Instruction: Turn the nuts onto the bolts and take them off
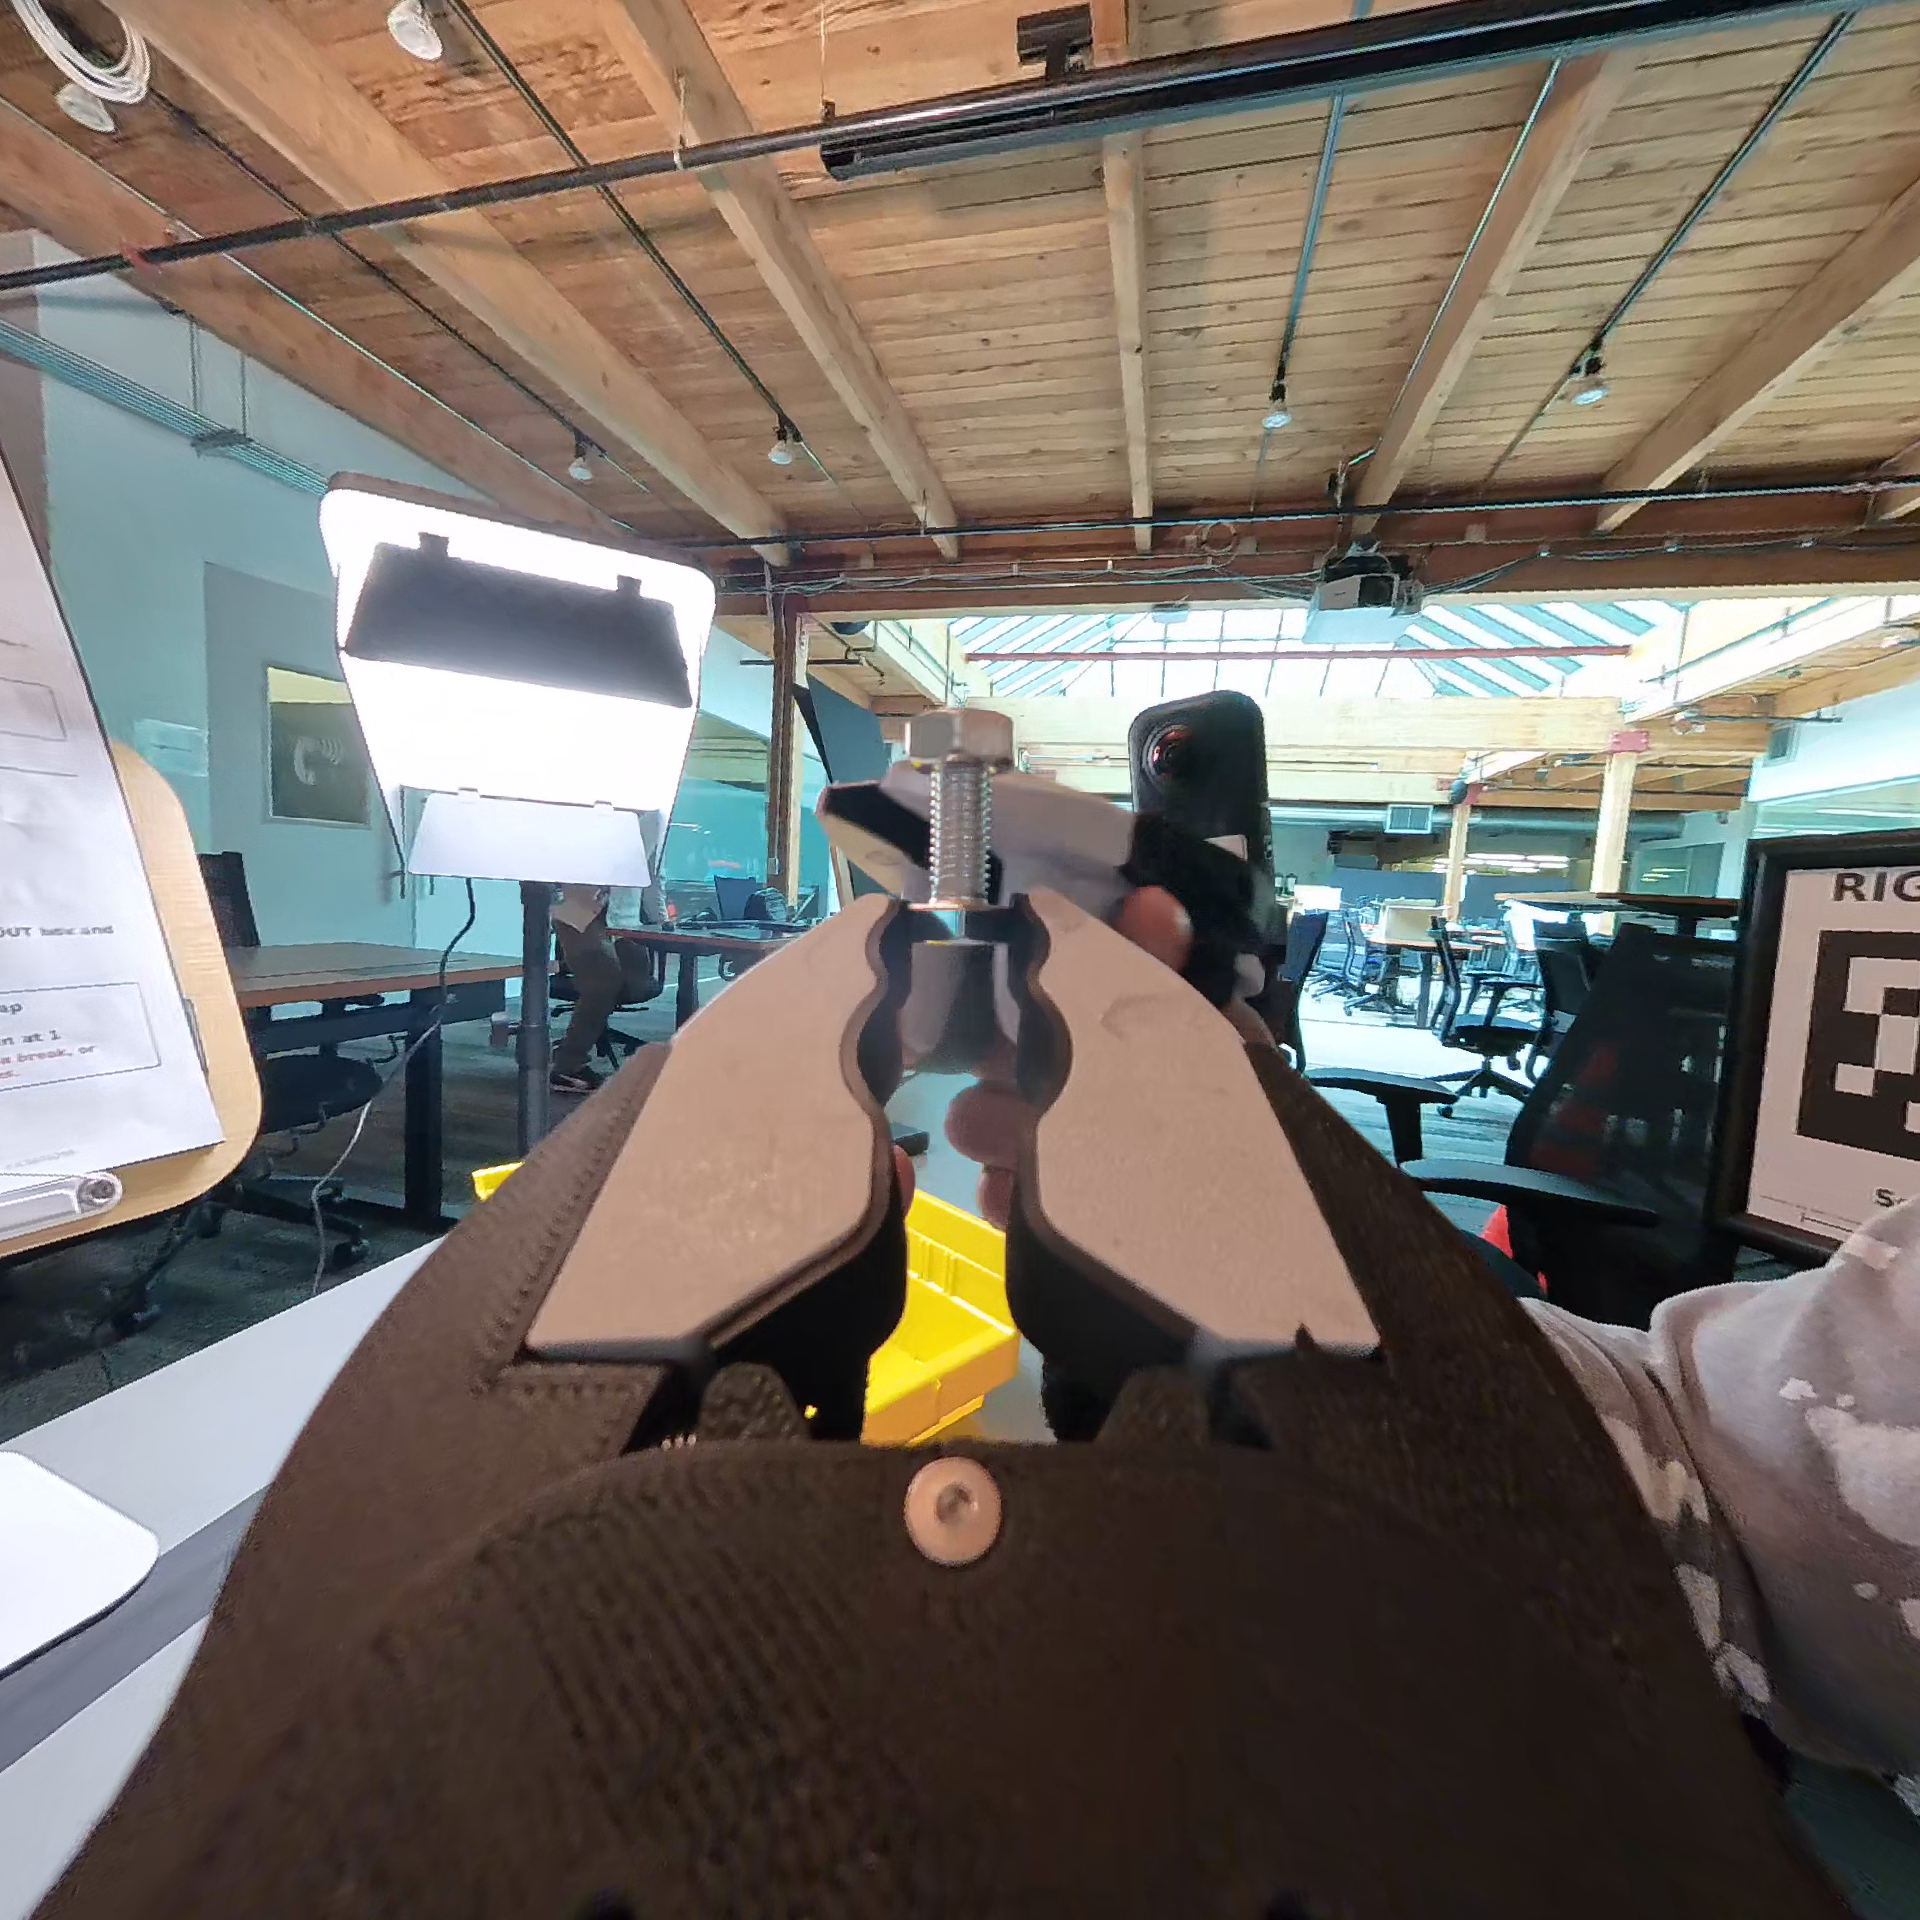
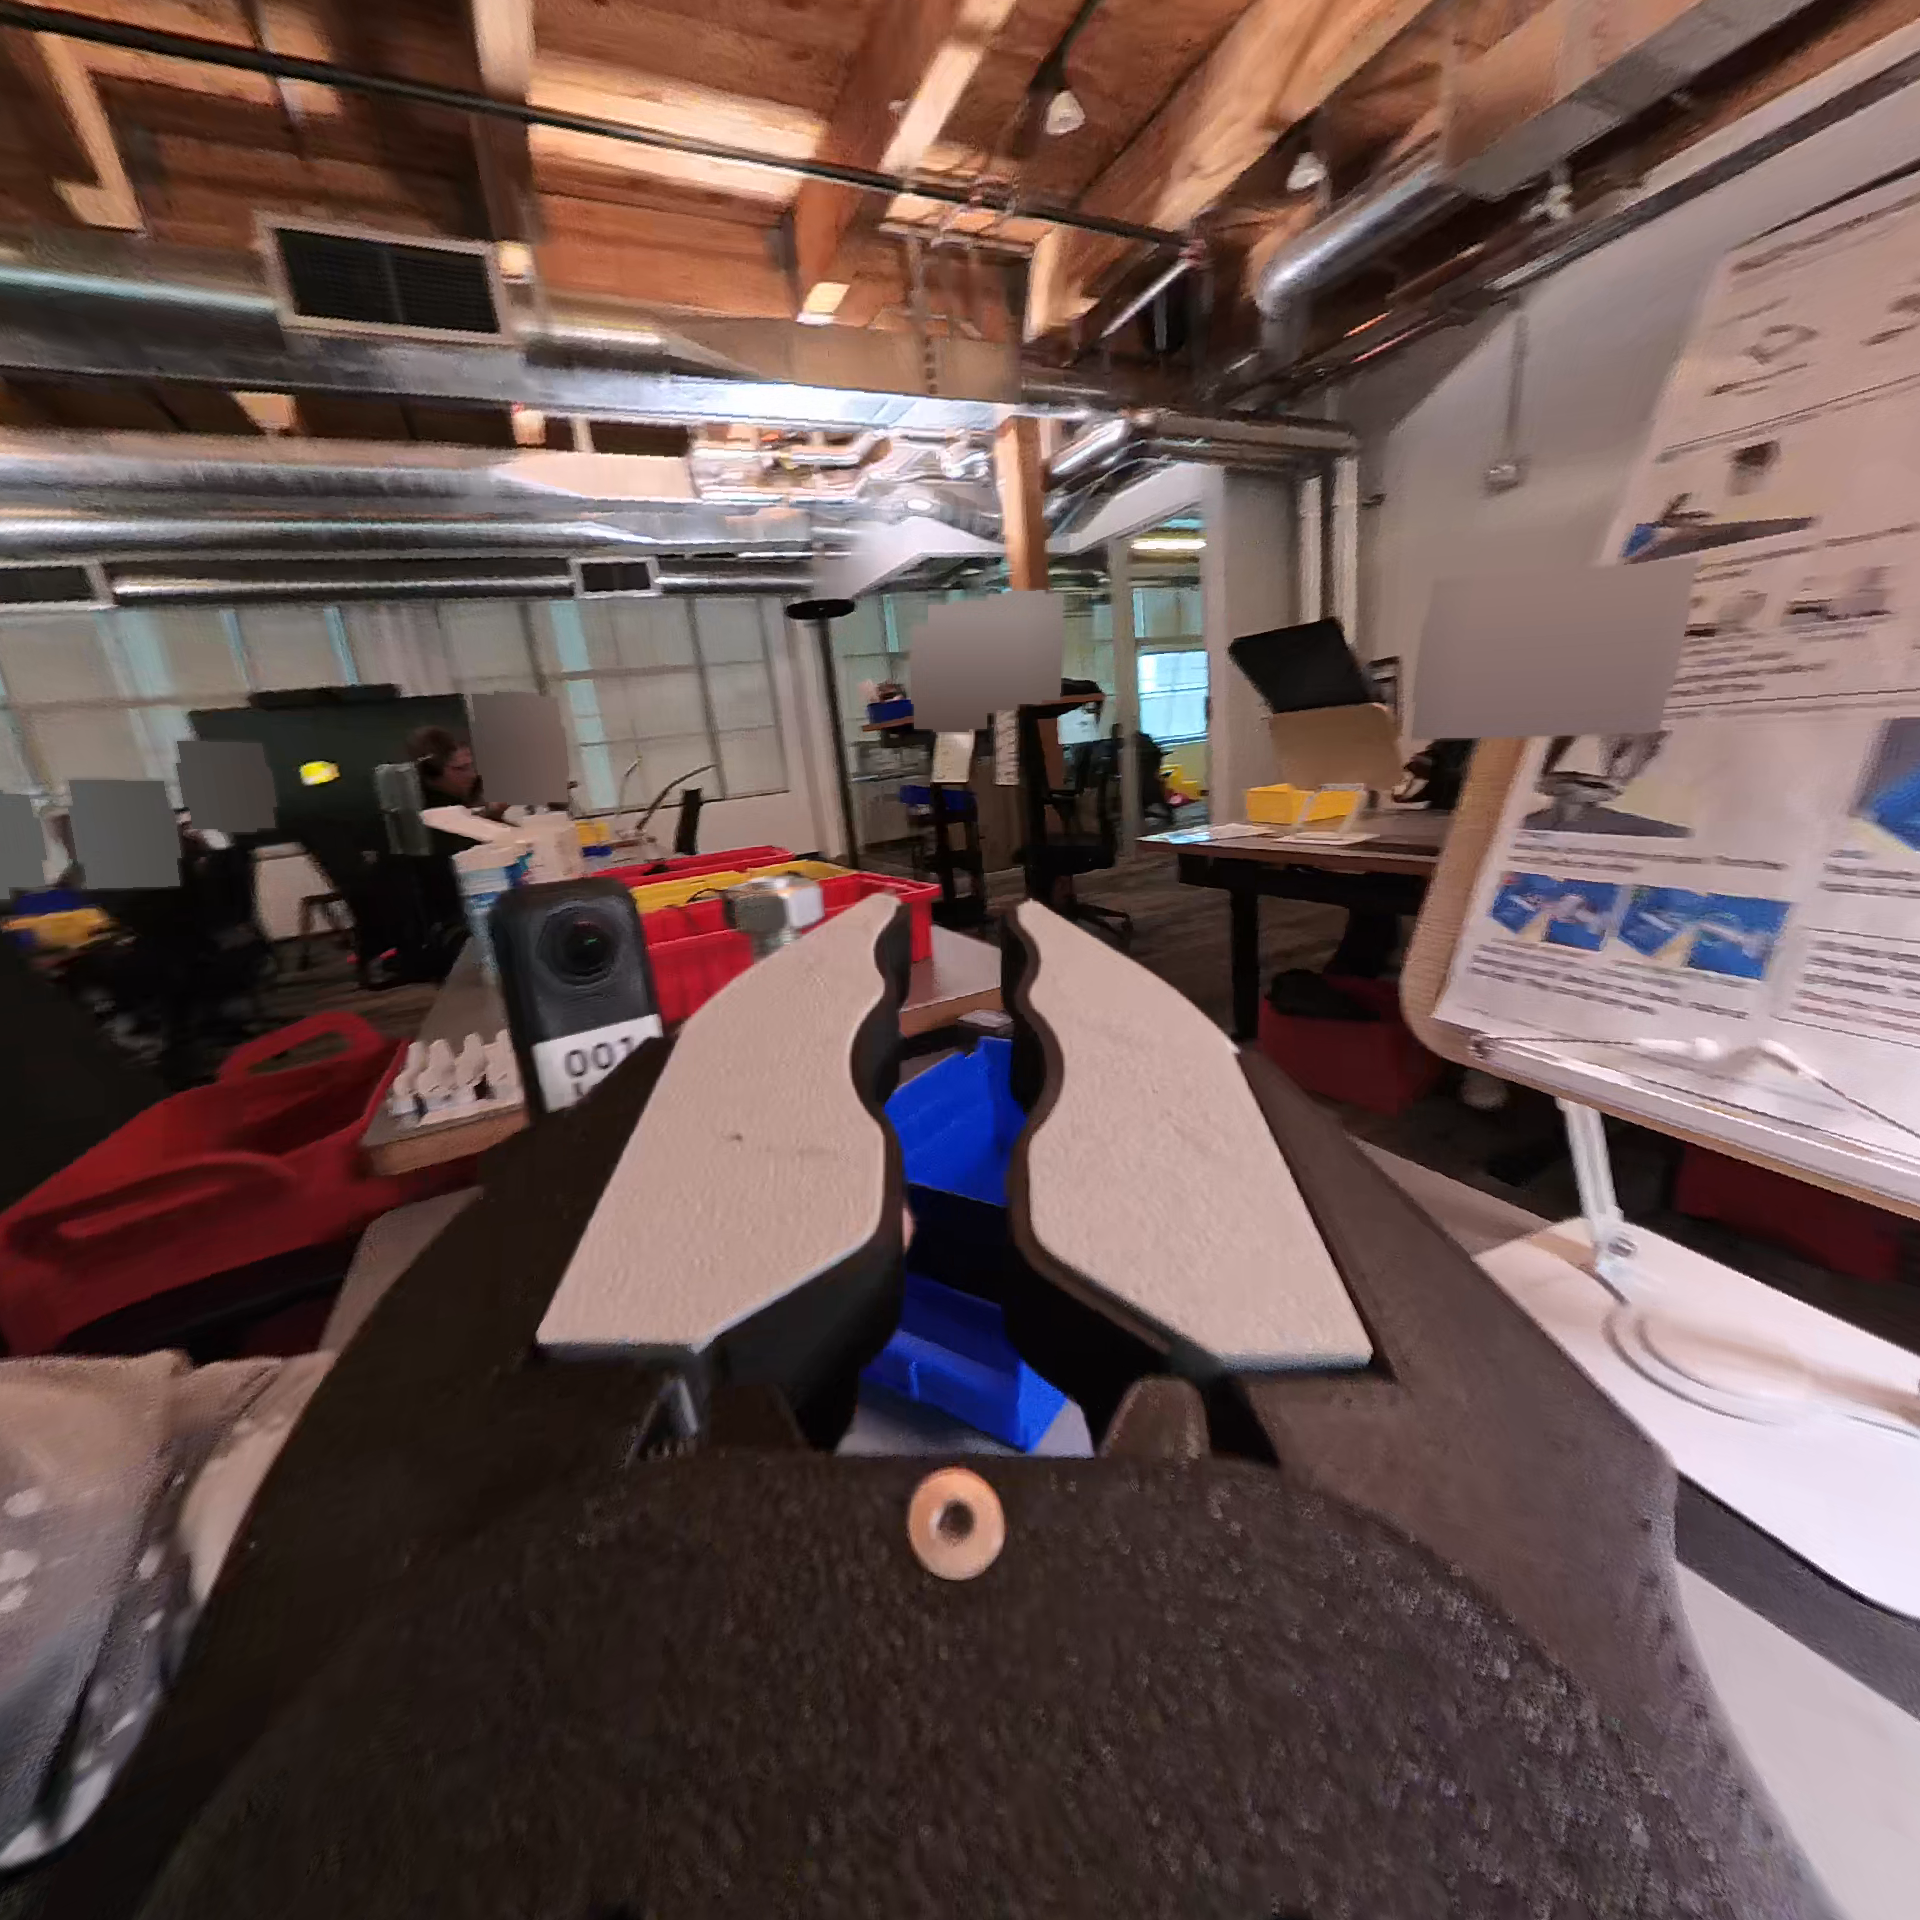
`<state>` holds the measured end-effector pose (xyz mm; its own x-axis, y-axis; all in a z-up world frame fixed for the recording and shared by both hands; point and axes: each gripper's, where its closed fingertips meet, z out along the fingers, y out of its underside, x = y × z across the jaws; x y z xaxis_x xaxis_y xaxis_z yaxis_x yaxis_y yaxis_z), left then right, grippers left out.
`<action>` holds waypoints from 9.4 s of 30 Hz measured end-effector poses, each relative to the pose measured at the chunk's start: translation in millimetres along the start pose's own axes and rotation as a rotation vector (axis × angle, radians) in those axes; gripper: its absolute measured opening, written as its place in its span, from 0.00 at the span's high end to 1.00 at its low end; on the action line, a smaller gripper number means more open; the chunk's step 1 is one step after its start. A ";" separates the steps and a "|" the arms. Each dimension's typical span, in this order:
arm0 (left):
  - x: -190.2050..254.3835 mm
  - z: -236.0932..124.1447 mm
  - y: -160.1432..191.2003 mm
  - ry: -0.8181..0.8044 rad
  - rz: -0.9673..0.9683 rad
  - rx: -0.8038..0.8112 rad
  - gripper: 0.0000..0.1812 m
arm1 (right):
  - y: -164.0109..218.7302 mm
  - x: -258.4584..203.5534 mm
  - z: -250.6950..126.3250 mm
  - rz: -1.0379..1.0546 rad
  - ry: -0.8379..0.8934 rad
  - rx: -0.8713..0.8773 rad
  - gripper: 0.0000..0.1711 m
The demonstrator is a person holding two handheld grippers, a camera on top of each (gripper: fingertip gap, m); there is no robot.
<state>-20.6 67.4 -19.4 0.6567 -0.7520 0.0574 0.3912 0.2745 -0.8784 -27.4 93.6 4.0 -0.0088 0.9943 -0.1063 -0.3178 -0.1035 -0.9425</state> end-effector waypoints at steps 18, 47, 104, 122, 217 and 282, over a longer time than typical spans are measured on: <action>-1.7 0.8 1.4 -0.010 -0.012 -0.007 0.90 | -1.1 -7.7 -0.3 0.052 -0.080 0.023 0.81; 1.3 1.9 1.5 0.002 -0.024 0.005 0.90 | 0.4 -20.0 3.3 0.024 -0.110 0.033 0.78; 4.5 1.8 5.7 0.020 -0.027 -0.004 0.90 | -6.6 -25.4 -2.6 -0.040 -0.119 0.007 0.80; 7.1 6.0 30.3 0.154 -0.100 -0.108 0.90 | 9.2 -20.9 -13.3 -0.079 -0.287 -0.095 0.90; -39.1 -5.3 63.0 -0.148 -0.097 0.001 0.90 | -4.6 24.9 -22.9 -0.164 -0.022 -0.124 0.90; -29.2 -9.7 149.6 0.120 -0.142 -0.550 0.90 | 144.6 46.2 -91.7 -0.227 -0.389 -0.896 0.94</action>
<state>12.4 124.6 -157.1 0.5325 -0.8299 0.1664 0.0561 -0.1616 -0.9853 13.1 122.3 -166.3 -0.3966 0.9156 0.0663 0.4792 0.2681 -0.8358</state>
